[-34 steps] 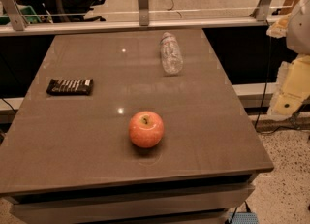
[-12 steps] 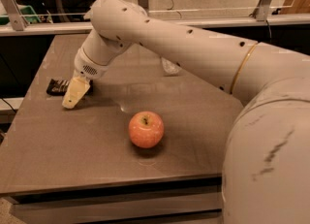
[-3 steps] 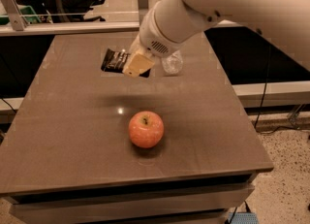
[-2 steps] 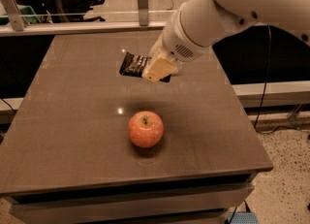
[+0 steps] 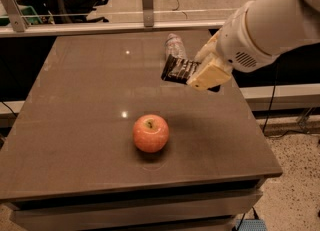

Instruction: Move rxbar chocolate near apple

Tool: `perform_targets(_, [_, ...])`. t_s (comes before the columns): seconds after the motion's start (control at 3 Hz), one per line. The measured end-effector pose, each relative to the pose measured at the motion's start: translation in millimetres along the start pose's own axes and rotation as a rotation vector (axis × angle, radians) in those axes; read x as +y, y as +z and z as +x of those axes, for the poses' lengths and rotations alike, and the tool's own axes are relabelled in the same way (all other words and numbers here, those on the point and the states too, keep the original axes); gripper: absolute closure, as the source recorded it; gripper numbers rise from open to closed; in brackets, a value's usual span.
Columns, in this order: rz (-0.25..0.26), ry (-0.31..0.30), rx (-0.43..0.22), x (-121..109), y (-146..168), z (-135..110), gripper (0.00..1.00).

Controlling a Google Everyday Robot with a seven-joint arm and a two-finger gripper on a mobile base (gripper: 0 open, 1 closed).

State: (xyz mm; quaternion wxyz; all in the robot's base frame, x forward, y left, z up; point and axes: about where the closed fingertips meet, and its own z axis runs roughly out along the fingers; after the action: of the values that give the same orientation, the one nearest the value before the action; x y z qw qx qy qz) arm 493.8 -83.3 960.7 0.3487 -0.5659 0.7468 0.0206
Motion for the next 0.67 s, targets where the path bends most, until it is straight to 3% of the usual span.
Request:
perform_targets(0.33, [0.014, 0.040, 0.015, 10.7, -19.0, 31.0, 1.00])
perform_targets(0.67, [-0.020, 0.059, 0.011, 24.8, -18.4, 56.8, 1.00])
